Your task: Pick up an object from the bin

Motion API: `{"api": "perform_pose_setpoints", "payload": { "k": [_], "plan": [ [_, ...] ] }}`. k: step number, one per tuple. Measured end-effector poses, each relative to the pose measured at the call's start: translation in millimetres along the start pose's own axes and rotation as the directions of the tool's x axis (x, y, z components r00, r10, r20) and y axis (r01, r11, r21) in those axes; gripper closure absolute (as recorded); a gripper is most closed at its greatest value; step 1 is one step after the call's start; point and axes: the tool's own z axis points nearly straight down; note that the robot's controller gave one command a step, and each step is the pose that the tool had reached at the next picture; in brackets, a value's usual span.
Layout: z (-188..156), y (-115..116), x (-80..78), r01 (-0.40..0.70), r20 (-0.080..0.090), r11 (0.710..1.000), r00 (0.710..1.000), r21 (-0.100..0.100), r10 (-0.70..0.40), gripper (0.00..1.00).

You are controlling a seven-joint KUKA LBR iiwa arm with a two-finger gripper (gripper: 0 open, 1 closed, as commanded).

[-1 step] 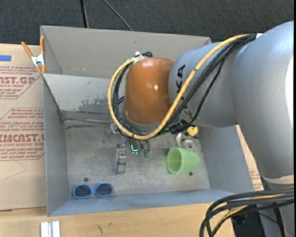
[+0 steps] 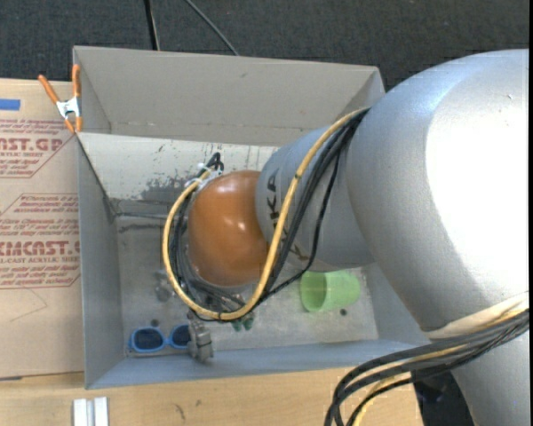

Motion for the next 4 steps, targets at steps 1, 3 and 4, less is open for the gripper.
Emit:
{"api": "perform_pose_setpoints", "payload": {
  "k": [1,3,4],
  "plan": [
    [-1,0,0.1,-0.002,-0.003,1.0,1.0,-0.001,0.002,1.0],
    [-1,38,-6.7,-0.072,-0.001,0.997,0.997,0.001,0.072,1.0],
    [-49,33,-8.6,-0.059,0.001,0.998,0.998,0.001,0.059,1.0]
  ]
}}
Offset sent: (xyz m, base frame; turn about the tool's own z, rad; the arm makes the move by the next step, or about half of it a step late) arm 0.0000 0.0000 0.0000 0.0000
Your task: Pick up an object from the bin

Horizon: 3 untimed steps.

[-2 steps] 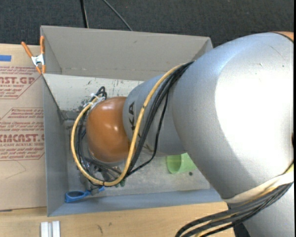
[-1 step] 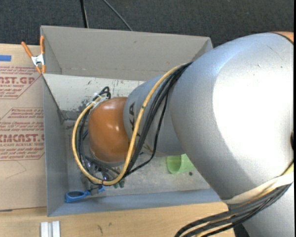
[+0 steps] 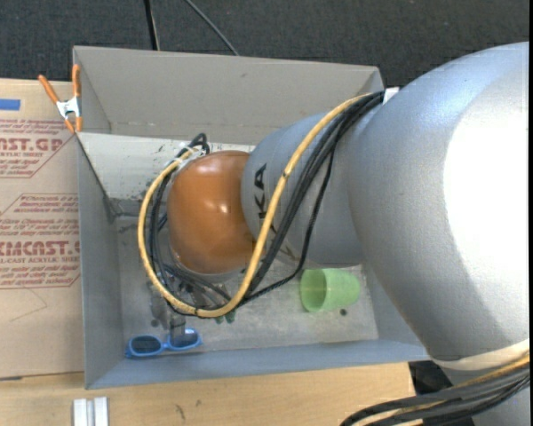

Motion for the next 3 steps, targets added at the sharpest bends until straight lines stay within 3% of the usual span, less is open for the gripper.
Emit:
{"api": "perform_pose_setpoints", "payload": {
  "k": [1,2,3],
  "plan": [
    [24,15,-4.5,-0.112,-0.006,0.994,0.994,0.0,0.112,1.0],
    [23,15,-4.7,-0.112,-0.005,0.994,0.994,0.0,0.112,0.0],
    [49,0,1.1,-0.236,-0.002,0.972,0.972,0.0,0.236,0.0]
  ]
}}
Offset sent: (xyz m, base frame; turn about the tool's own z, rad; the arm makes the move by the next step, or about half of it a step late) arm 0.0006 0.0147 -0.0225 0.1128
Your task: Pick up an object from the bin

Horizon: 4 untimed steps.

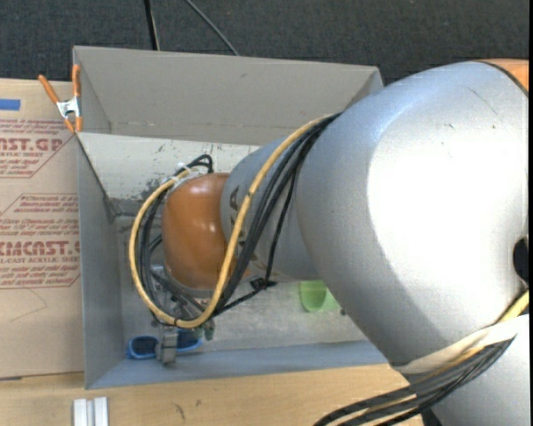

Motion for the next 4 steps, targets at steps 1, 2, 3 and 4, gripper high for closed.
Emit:
{"api": "perform_pose_setpoints", "payload": {
  "k": [1,2,3,4],
  "plan": [
    [0,0,0.5,0.0,-0.002,1.0,1.0,0.0,0.0,1.0],
    [-1,-10,-11.9,-0.056,-0.002,0.998,0.998,0.0,0.056,1.0],
    [0,-14,-15.0,-0.064,-0.002,0.998,0.998,0.0,0.064,1.0],
    [0,-15,-14.8,-0.066,-0.003,0.998,0.998,0.0,0.066,1.0]
  ]
}}
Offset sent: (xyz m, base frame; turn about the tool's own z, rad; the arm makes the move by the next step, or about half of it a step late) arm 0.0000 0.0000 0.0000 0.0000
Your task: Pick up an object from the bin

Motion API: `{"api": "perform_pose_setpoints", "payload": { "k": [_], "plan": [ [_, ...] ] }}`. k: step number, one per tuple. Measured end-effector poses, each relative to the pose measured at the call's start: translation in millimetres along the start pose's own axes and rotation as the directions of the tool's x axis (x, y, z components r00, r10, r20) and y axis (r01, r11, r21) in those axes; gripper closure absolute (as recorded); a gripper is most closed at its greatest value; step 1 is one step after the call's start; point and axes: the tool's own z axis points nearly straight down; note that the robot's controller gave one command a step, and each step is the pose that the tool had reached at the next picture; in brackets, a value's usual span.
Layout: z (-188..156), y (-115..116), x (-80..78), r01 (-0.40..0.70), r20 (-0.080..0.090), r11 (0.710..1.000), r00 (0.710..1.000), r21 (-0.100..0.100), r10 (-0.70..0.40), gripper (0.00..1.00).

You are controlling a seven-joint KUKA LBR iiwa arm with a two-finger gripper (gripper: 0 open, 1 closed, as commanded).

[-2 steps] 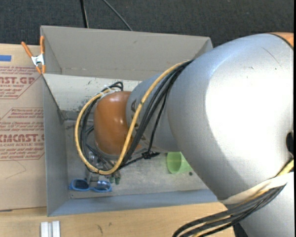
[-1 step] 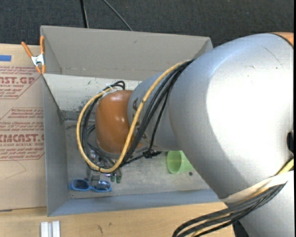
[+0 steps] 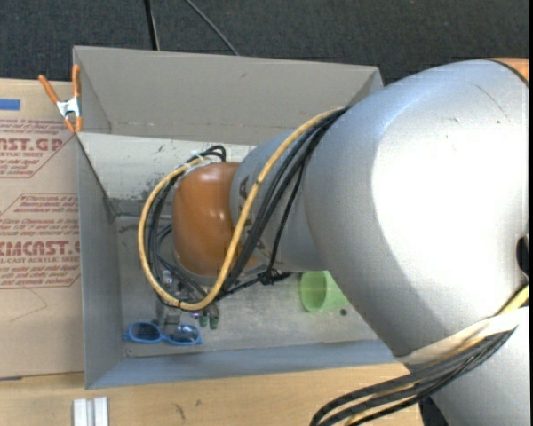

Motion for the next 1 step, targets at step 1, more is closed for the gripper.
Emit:
{"api": "perform_pose_setpoints", "payload": {
  "k": [1],
  "plan": [
    [-12.1,9.1,5.7,-0.033,0.0,0.999,0.999,0.0,0.033,1.0]
  ]
}}
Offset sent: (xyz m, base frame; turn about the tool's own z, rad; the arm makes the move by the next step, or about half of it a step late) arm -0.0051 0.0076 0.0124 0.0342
